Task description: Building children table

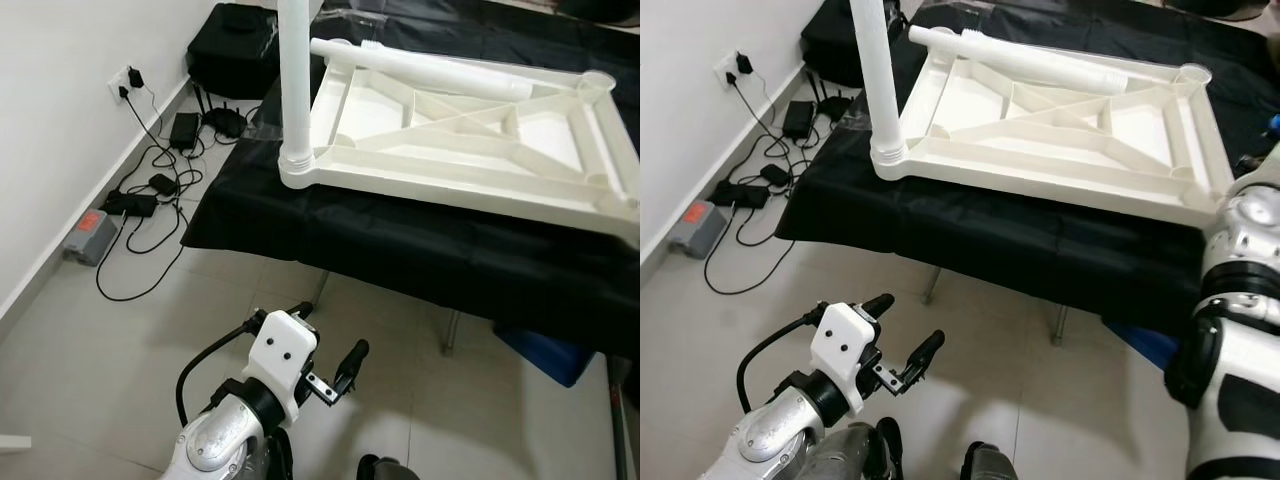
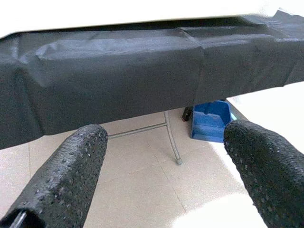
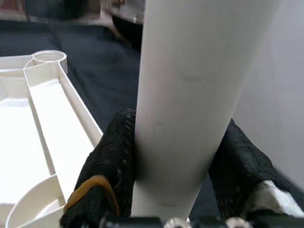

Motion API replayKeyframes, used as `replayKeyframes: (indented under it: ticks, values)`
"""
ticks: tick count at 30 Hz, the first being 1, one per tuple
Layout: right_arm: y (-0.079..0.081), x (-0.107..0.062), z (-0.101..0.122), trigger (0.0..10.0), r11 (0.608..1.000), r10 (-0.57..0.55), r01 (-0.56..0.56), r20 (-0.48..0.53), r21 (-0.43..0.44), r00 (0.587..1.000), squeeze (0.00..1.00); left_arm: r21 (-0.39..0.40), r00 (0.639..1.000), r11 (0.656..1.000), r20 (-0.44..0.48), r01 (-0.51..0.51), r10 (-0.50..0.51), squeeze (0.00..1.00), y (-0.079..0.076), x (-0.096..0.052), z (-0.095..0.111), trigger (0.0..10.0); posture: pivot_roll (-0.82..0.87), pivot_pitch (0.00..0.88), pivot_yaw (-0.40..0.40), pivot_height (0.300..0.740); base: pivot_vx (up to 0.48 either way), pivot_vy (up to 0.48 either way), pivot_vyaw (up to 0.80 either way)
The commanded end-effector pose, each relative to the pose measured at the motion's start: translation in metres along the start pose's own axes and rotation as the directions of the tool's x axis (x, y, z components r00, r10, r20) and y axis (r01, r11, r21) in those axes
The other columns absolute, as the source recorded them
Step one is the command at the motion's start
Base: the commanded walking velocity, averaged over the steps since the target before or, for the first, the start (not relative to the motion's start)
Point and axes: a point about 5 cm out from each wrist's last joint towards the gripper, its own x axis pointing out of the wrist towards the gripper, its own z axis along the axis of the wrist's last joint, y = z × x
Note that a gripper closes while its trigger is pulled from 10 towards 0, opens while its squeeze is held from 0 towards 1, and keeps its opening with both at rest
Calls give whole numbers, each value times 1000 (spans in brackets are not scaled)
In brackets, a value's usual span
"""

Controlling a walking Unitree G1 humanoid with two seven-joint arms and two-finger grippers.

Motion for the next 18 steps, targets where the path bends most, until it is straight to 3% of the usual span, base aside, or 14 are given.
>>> replayKeyframes:
  ticks: [1, 6, 18]
  values:
    - [-4, -2, -17, 0, 991, 3, -7, -25, -137, 1000, 0, 6, 1000, 1000, -21, 7, -7, 0, -2, -1, -4, 10000, 151, 228, -86, 740, 0, 0, 0]
    - [-4, -3, -22, 0, 988, 7, -13, -43, -151, 999, 0, 6, 1000, 1000, -20, 7, -7, 0, -2, -1, -4, 10000, 151, 232, -88, 740, 0, 0, 0]
    - [-35, 11, 17, 0, 987, -97, 102, 47, -122, 994, 0, 7, 1000, 1000, -19, 4, -4, 0, -2, -1, -3, 10000, 148, 236, -87, 740, 0, 0, 0]
